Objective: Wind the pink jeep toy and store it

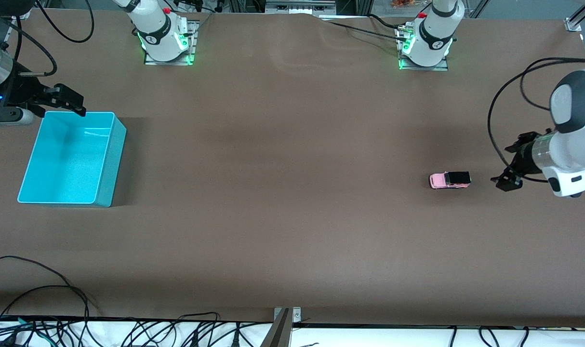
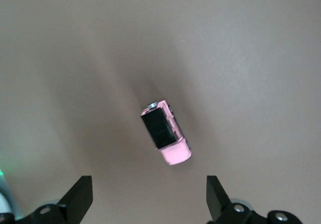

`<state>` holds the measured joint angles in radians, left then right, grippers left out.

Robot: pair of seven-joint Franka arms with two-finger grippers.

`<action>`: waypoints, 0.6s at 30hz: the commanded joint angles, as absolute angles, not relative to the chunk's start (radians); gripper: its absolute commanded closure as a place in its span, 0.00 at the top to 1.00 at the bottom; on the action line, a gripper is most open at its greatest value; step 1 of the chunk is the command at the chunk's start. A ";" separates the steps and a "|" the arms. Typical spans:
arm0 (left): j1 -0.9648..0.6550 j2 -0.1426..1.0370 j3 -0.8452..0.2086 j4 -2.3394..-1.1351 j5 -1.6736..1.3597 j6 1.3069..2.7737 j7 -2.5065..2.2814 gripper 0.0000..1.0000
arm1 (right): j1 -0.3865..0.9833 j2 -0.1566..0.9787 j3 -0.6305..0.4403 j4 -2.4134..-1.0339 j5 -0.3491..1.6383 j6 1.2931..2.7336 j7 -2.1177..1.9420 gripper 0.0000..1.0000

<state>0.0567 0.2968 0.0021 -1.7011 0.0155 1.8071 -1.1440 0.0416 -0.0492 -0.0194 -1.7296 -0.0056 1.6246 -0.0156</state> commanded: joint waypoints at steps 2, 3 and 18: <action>0.069 0.284 0.000 -1.844 -0.012 1.972 -1.334 1.00 | 0.048 -0.051 -0.020 -1.721 -0.025 1.617 -0.012 1.00; 0.069 0.285 0.000 -1.859 -0.014 1.997 -1.356 1.00 | 0.048 -0.051 -0.021 -1.721 -0.025 1.617 -0.012 1.00; 0.077 0.337 0.000 -2.056 -0.014 2.293 -1.545 1.00 | 0.046 -0.051 -0.021 -1.720 -0.023 1.618 -0.012 1.00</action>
<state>0.0727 0.3241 0.0020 -2.0268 0.0068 2.2458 -1.5210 0.0417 -0.0492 -0.0193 -1.7295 -0.0057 1.6246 -0.0156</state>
